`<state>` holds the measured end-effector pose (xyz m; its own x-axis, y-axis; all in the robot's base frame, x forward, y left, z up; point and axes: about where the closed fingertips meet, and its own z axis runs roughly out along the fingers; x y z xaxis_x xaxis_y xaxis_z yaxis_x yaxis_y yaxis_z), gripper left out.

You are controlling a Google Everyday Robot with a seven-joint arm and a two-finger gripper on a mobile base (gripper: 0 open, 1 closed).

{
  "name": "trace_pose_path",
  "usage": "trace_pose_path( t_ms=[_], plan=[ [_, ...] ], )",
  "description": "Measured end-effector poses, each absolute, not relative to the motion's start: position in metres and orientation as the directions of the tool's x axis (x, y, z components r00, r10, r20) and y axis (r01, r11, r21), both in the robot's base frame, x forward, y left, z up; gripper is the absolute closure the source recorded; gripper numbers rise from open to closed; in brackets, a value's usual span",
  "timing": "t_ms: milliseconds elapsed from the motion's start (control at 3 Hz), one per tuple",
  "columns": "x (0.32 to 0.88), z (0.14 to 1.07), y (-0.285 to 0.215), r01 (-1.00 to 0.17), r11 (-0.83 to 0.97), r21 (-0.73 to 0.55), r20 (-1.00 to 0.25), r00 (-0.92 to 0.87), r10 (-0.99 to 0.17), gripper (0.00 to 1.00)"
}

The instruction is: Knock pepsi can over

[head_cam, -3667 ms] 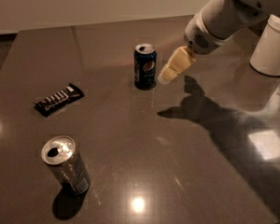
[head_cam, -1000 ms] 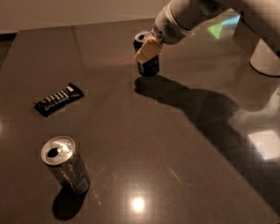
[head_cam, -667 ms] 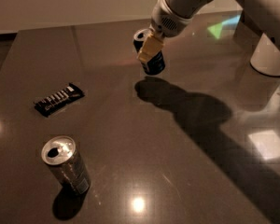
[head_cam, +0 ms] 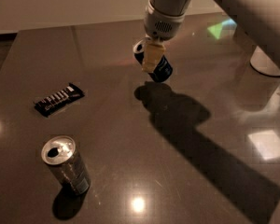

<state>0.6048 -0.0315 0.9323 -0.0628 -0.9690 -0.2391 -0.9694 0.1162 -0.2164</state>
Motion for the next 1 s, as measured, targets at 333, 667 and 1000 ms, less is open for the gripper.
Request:
trace_pose_path(
  t_ms=[333, 667, 1000],
  plan=[
    [0.597, 0.921, -0.032, -0.981, 0.053, -0.184, -0.165, -0.023, -0.986, 0.85],
    [0.586, 0.911, -0.032, -0.989, -0.005, -0.149, -0.106, 0.021, -0.994, 0.53],
    [0.580, 0.904, -0.032, -0.991, -0.029, -0.132, -0.078, 0.039, -0.996, 0.30]
  ],
)
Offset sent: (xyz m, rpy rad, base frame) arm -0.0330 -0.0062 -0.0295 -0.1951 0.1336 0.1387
